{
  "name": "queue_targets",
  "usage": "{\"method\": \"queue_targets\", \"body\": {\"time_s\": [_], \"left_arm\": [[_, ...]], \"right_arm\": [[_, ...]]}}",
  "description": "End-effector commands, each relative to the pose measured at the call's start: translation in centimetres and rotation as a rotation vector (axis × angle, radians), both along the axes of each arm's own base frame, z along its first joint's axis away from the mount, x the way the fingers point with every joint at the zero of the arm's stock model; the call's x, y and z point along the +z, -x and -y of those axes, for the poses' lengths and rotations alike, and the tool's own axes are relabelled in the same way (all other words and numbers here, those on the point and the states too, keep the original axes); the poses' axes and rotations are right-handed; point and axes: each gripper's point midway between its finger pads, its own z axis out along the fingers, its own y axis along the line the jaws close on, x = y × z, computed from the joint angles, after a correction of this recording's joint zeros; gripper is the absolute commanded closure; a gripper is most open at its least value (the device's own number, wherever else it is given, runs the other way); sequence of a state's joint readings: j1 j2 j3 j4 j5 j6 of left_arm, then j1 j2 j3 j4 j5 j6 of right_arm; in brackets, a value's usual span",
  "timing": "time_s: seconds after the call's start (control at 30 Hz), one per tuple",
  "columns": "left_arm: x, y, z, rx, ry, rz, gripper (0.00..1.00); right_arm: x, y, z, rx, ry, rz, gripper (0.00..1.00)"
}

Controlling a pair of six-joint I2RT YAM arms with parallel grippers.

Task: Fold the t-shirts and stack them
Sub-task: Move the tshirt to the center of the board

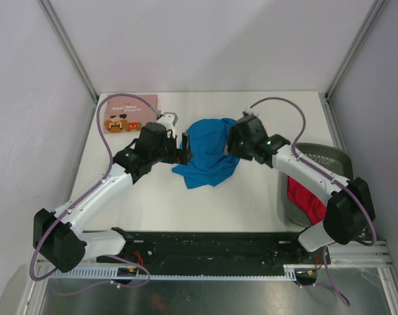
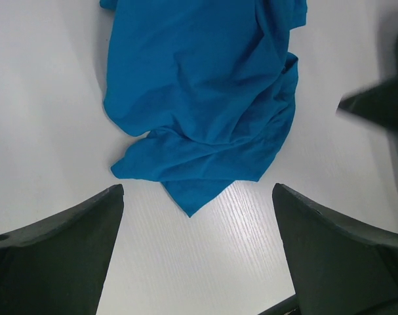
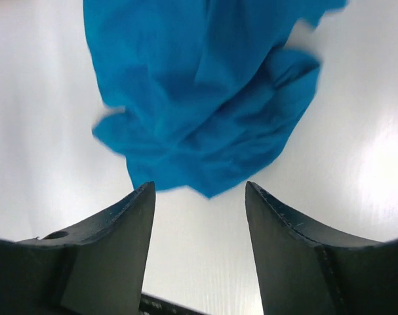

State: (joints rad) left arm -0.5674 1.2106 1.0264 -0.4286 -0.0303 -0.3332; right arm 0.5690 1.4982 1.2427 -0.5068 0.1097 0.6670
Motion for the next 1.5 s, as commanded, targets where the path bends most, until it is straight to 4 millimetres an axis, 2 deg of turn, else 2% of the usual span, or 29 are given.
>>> {"method": "queue_targets", "body": {"time_s": [0.0,0.1,0.2,0.47,0.7,0.9,0.97,1.07,1.13,1.23,1.37,1.47], "left_arm": [[-0.2,-0.7,-0.5,0.021,0.012,0.001,0.01],[-0.4,-0.7,-0.5,0.023,0.01,-0.005,0.01],[-0.6,-0.8,-0.5,0.025,0.007,-0.008,0.0],[-0.8,-0.8,-0.6,0.028,0.003,-0.011,0.01],[-0.8,-0.9,-0.6,0.025,0.004,-0.012,0.0],[-1.1,-0.8,-0.5,0.024,-0.001,-0.019,0.01],[-1.2,-0.9,-0.6,0.026,-0.004,-0.022,0.0],[-1.5,-1.0,-0.5,0.027,-0.007,-0.028,0.0],[-1.6,-1.0,-0.6,0.03,-0.012,-0.028,0.01],[-1.6,-1.0,-0.8,0.038,-0.02,-0.025,0.01],[-2.1,-1.0,-0.7,0.033,-0.02,-0.041,0.01],[-2.6,-0.8,-0.3,0.024,-0.012,-0.064,0.01]], "right_arm": [[-3.1,3.2,-2.9,0.039,-0.009,-0.034,0.4],[-5.5,4.7,-3.8,0.05,-0.008,-0.073,0.43],[-7.2,5.2,-4.5,0.056,0.004,-0.097,0.46],[-11.1,4.5,-5.0,0.032,0.058,-0.13,0.48],[-13.6,4.3,-5.1,0.023,0.088,-0.16,0.48],[-14.9,4.1,-4.2,0.01,0.144,-0.168,0.5],[-15.5,4.1,-3.7,0.003,0.166,-0.181,0.57],[-16.1,3.9,-2.5,-0.014,0.193,-0.2,0.82],[-16.0,3.5,-1.4,-0.027,0.207,-0.204,0.95],[-14.1,2.6,1.0,-0.067,0.224,-0.183,0.99],[-9.5,1.1,6.0,-0.162,0.232,-0.119,1.0],[-6.1,0.7,10.1,-0.243,0.226,-0.071,1.0]]}}
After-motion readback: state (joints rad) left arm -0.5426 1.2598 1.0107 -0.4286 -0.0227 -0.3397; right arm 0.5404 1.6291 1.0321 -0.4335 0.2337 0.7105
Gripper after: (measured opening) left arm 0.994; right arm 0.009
